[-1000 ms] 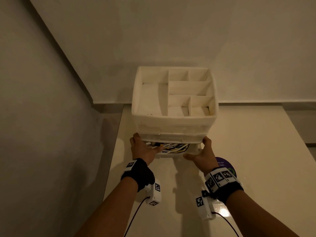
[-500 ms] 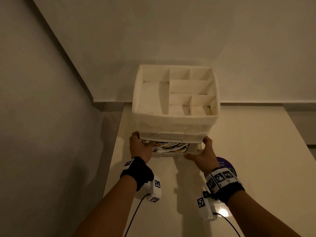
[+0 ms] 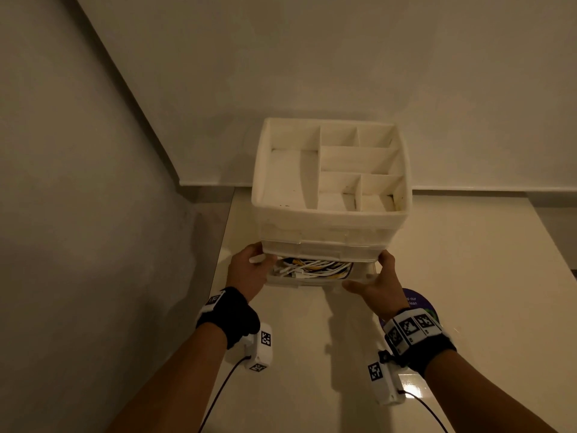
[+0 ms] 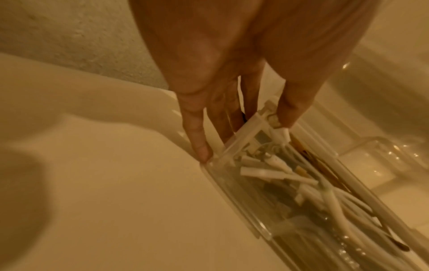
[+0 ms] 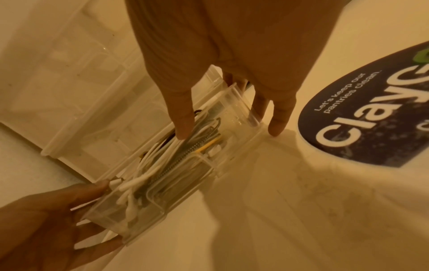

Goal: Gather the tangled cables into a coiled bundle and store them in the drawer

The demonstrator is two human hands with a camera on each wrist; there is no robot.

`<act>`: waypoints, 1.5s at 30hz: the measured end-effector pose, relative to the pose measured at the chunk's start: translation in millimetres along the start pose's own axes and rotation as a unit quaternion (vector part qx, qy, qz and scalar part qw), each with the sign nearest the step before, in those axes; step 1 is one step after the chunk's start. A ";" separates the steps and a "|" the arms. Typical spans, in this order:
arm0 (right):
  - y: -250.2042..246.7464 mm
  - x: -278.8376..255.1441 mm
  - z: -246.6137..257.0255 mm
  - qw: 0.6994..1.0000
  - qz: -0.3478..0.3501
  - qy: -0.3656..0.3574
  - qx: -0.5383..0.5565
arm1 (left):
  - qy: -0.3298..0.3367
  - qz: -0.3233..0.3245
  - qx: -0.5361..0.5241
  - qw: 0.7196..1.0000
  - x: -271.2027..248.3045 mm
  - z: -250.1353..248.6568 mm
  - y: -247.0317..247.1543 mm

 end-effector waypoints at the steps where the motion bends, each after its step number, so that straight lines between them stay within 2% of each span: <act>1: 0.3 -0.1 1.0 1.000 0.000 0.000 0.002 | -0.007 -0.005 0.000 1.000 2.0 -0.5 0.6; 5: 0.7 -0.3 2.7 1.000 0.002 0.001 0.000 | 0.022 -0.038 0.084 0.995 6.1 -10.6 8.4; 7: -0.4 -1.4 4.4 1.000 -0.001 0.000 -0.008 | 0.032 -0.062 0.076 0.995 3.5 -14.1 12.4; 9: -2.7 -3.6 5.9 1.000 -0.005 0.002 -0.018 | 0.028 -0.056 0.062 0.996 -0.3 -11.5 13.4; 13: -11.6 -12.9 7.7 0.998 0.022 -0.007 -0.066 | -0.019 0.047 -0.003 0.999 -13.3 1.1 0.7; 16: -22.2 -14.1 9.3 0.988 0.024 -0.028 -0.153 | 0.013 0.126 0.121 0.985 -21.6 0.0 -5.8; 18: -27.7 -12.6 11.6 0.980 0.011 -0.043 -0.196 | 0.050 0.151 0.180 0.971 -24.7 -1.7 -2.5; 25: -26.8 -4.6 10.4 0.964 -0.041 -0.049 -0.257 | 0.050 0.038 0.172 0.983 -12.0 4.8 1.3; 30: -22.8 -1.2 11.6 0.969 -0.098 -0.019 -0.226 | 0.061 -0.017 0.188 0.980 -5.9 2.7 5.6; 37: -20.8 2.4 14.4 0.974 -0.125 0.019 -0.189 | 0.063 -0.047 0.209 0.975 2.6 -2.5 8.5; 45: -21.1 1.9 16.8 0.979 -0.117 0.014 -0.169 | 0.049 -0.039 0.199 0.978 1.6 -3.2 9.7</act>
Point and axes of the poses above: each hand's wrist, its own x-axis towards the middle knuckle, its own y-axis out of the palm, z = x × y, the point moved 4 cm from there along x, towards the middle knuckle, and after that the axes turned 14 degrees about -x, right-handed, at the moved point
